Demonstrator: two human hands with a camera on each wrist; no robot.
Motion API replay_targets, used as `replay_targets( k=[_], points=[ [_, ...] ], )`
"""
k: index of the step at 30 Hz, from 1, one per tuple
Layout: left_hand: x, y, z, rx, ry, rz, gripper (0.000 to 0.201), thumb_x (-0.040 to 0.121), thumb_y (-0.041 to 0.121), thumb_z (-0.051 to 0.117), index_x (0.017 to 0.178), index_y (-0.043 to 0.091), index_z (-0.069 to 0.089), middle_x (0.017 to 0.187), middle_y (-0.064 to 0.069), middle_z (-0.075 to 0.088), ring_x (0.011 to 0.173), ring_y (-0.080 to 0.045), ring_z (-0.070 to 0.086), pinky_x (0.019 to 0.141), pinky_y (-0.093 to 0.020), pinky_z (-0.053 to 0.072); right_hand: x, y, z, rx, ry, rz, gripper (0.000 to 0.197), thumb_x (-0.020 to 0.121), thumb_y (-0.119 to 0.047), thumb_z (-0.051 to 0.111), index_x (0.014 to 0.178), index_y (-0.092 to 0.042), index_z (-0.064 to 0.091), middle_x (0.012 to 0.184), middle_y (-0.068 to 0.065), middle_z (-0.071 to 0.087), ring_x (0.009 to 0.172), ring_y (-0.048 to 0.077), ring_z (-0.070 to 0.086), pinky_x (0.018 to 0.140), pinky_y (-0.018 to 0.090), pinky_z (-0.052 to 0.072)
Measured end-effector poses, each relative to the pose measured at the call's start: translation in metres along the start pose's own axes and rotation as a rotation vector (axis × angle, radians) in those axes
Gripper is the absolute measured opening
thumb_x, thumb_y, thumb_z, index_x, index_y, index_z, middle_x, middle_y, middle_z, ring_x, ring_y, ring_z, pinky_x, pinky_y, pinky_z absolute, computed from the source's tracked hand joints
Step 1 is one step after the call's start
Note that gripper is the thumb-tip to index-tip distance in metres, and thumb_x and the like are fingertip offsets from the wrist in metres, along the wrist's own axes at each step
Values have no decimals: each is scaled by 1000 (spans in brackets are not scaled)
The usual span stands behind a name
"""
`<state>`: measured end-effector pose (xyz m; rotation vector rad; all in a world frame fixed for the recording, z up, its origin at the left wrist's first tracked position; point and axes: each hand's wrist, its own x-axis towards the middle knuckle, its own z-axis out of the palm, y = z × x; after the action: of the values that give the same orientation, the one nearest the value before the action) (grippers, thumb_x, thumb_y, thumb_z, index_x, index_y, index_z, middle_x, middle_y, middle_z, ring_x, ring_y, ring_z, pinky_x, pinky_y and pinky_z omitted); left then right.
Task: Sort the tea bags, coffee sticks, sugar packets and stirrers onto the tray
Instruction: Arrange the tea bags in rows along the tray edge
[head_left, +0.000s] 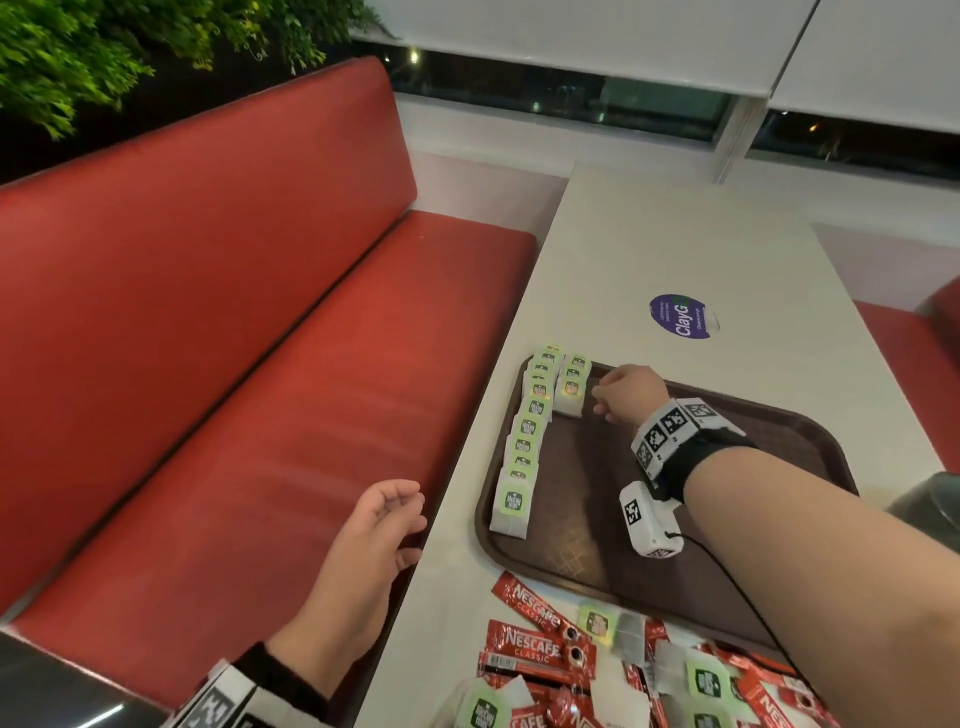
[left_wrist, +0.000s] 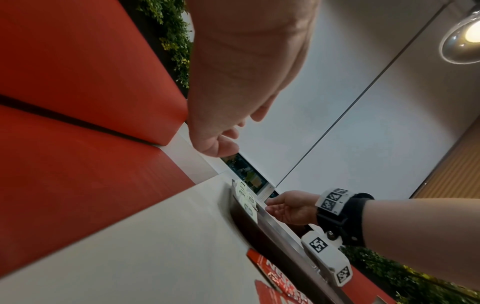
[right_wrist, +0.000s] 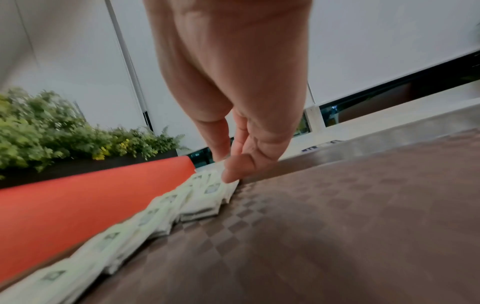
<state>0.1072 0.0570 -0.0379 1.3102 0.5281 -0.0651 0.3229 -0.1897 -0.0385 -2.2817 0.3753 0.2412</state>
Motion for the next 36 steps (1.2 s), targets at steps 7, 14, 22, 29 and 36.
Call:
replay_targets(
  k=[7, 14, 22, 29, 36],
  points=[
    [-13, 1, -3, 90, -24, 49, 14, 93, 9, 53, 92, 20, 61, 95, 1, 59, 85, -12, 53, 71, -27, 41, -87, 14, -41, 279, -15, -201, 9, 86, -8, 63, 83, -16, 63, 80, 2, 66, 65, 11, 62, 56, 20, 45],
    [-43, -4, 2, 514, -205, 140, 9, 90, 15, 61, 94, 20, 66, 91, 2, 66, 82, -8, 55, 69, -19, 43, -210, 71, -78, 238, -57, -244, 7, 86, -13, 67, 86, -19, 67, 74, 0, 68, 69, 9, 61, 68, 24, 45],
    [-77, -22, 11, 1083, -407, 195, 17, 83, 25, 70, 97, 33, 65, 91, 21, 61, 92, -3, 54, 67, -8, 37, -283, 136, -79, -43, -83, -210, 16, 81, -16, 74, 85, -29, 65, 77, -6, 68, 68, 1, 59, 62, 9, 45],
    [-86, -30, -5, 1331, -429, 87, 63, 71, 46, 77, 125, 34, 47, 112, 13, 53, 102, -10, 52, 79, -23, 42, -305, 151, -64, -328, -108, -246, 21, 83, -29, 70, 100, -36, 60, 104, -18, 59, 92, 1, 51, 75, 16, 36],
    [-94, -40, 1, 1355, -375, 127, 61, 73, 39, 78, 126, 30, 48, 99, 14, 53, 86, -7, 54, 66, -19, 40, -284, 142, -51, -612, -5, -135, 38, 84, -55, 58, 106, -25, 63, 104, -6, 64, 100, 16, 56, 82, 31, 47]
  ],
)
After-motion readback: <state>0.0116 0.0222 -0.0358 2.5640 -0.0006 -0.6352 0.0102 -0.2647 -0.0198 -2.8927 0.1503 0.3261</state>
